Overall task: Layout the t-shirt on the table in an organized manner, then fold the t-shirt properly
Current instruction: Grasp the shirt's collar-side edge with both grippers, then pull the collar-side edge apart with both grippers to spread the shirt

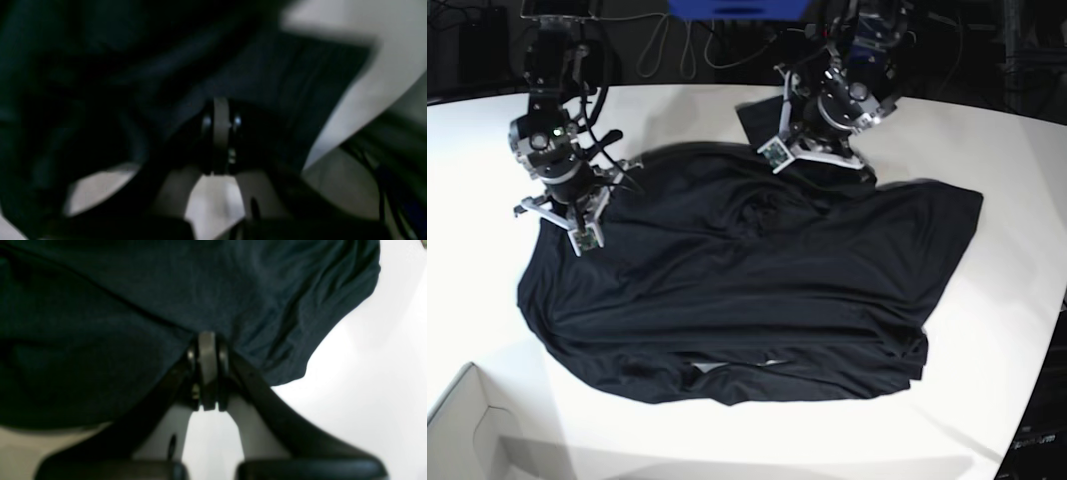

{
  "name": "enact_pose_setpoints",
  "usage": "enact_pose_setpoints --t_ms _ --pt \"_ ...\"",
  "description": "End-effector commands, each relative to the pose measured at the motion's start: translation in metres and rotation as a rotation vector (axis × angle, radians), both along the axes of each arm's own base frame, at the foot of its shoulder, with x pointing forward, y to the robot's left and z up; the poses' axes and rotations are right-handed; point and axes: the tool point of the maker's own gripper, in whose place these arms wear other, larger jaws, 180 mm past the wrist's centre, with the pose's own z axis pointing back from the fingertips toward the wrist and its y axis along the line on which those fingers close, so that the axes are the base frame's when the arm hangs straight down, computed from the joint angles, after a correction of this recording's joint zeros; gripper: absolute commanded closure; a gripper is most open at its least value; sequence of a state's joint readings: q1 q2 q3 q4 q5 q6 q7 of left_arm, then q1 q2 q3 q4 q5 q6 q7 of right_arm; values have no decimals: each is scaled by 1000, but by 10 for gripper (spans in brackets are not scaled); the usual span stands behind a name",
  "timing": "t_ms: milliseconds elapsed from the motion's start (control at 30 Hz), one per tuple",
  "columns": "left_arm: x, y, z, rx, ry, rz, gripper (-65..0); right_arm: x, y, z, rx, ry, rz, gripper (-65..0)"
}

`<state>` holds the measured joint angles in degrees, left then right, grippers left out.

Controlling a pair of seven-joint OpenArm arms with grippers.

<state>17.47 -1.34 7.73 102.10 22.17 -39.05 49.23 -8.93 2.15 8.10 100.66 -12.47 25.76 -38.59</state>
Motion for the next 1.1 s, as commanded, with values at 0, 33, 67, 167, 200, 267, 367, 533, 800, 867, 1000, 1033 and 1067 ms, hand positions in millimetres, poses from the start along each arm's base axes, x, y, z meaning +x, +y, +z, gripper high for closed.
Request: enact_pose_setpoints --t_ms 0,33,67,167,200,267,367,533,800,867,1000,1033,1067 --pt "0 5 -4 21 10 -10 -1 8 -1 13 -2 -50 9 0" --pt "-1 9 -9 36 24 -15 -1 8 -1 13 -2 -50 9 0" --pt "-5 15 -15 51 42 -17 -1 8 -1 13 -2 -50 9 0" --pt "-9 34 -20 99 53 -33 -1 8 -1 13 -2 -50 9 0" --pt "-8 47 -18 129 43 -39 -1 8 -1 13 -2 -50 9 0" --pt "-7 71 -15 176 33 -28 -1 9 0 13 -2 -51 9 0" --pt "-3 105 -7 231 11 12 -1 8 0 12 -1 -49 9 0" --pt "13 157 8 319 -28 88 -1 -2 11 3 21 -23 27 0" --pt "45 204 36 384 -111 180 -1 -19 59 -27 89 68 111 0" --pt "51 215 42 402 -126 199 -1 -22 59 -40 94 102 110 0" --pt "50 235 39 428 -107 226 -1 -25 45 -49 93 93 97 0" --pt "50 234 40 422 -114 221 -1 -28 38 -52 88 97 85 0" --pt "50 235 40 414 -120 220 -1 -30 33 -54 85 99 74 0"
